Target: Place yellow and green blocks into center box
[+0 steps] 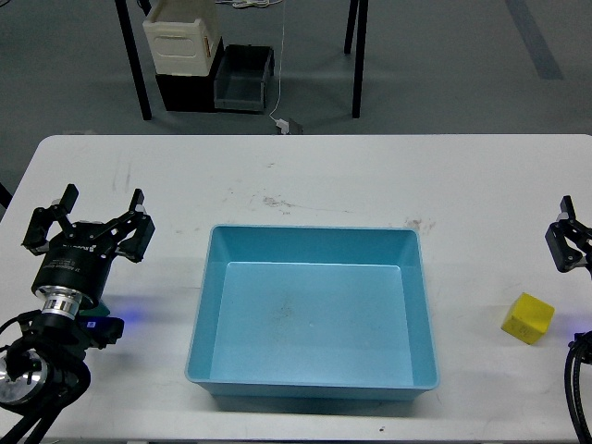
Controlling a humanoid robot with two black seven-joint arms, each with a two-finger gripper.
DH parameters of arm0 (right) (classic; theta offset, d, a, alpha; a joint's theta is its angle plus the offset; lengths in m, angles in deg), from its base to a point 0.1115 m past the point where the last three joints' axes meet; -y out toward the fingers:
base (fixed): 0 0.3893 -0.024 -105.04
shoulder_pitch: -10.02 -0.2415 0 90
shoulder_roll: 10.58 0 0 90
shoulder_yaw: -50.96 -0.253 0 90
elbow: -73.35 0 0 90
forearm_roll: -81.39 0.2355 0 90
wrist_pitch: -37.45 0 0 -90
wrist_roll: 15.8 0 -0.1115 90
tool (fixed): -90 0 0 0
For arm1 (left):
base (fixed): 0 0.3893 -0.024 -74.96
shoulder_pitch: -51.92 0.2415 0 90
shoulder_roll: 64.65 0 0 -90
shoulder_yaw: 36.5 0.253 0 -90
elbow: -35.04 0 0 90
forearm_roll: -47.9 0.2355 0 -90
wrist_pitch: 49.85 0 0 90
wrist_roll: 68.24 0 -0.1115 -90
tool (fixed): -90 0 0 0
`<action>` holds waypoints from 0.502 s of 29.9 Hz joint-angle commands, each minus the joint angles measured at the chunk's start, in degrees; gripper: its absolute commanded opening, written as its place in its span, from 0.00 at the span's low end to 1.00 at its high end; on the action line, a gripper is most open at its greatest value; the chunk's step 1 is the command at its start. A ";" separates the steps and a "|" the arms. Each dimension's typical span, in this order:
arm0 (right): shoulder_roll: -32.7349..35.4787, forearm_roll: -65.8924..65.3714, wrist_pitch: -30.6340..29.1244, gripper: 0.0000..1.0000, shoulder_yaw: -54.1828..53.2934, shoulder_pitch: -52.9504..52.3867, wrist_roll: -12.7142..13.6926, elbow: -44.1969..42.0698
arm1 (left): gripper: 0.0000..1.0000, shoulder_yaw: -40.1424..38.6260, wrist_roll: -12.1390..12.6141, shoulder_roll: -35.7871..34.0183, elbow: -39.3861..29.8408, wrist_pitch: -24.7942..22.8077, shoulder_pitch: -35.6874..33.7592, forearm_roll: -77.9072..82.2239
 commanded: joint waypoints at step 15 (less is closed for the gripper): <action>0.00 -1.23 -1.57 1.00 -1.58 -2.09 -0.42 -2.22 | 1.00 0.36 -0.09 0.19 0.17 0.00 0.04 0.09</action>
